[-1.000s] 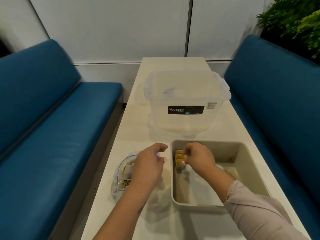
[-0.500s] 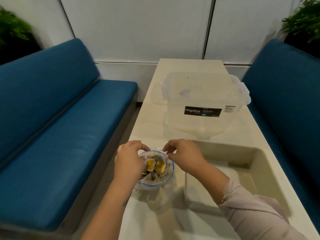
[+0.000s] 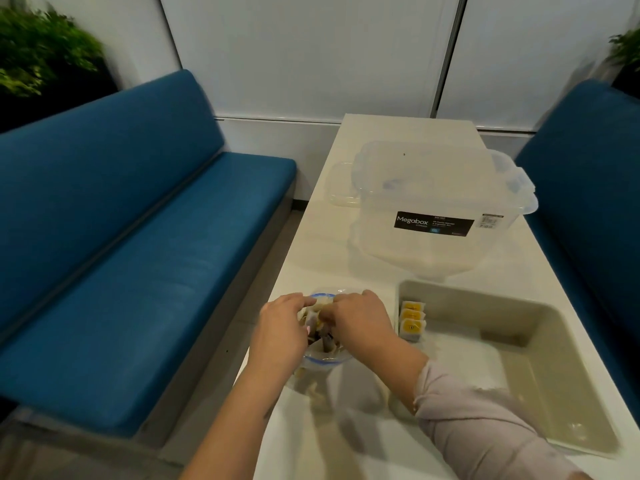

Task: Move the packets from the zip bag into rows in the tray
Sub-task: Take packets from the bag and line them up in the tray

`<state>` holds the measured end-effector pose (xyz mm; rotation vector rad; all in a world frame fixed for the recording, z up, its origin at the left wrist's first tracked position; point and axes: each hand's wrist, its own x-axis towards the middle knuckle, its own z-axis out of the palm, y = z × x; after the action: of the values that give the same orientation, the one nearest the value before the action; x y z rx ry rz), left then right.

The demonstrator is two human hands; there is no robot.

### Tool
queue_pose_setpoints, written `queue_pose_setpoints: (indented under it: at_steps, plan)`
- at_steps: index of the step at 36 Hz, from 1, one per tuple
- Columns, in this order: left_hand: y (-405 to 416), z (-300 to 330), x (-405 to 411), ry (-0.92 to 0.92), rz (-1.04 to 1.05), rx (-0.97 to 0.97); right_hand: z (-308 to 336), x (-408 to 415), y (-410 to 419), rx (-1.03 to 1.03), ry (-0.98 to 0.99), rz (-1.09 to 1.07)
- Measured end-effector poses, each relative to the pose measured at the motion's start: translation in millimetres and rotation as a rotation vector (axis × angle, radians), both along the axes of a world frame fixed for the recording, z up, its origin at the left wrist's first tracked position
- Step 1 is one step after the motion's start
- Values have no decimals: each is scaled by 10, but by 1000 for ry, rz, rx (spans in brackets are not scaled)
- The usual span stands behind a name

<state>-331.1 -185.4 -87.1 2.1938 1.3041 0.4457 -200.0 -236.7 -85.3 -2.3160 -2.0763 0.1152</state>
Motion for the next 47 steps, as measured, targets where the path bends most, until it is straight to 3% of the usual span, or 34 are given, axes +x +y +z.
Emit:
queue_pose_setpoints:
  at_steps: [4,11,15,23,27,35,38,47]
  plan:
    - [17,-1,2,-17,-3,8,55,61,-13,76,92,-43]
    - [32,102,74,-111,-2,-18,289,257,-92,119,519,-200]
    - [63,172,133,-48,10,39,429,350,-119,172,672,-195]
    - [46,301,252,-585,-225,-543,723,465,-242,263,984,-148]
    - [-7,345,372,-686,-241,-720,844,557,-345,277,994,-167]
    - [-178,312,714,-721,-144,-590,805,777,-565,348,1084,-341]
    - [-265,298,849,-730,-125,-568,735,864,-645,378,1014,-418]
    - [-356,160,1043,-449,-250,-389,534,1104,-837,321,800,-564]
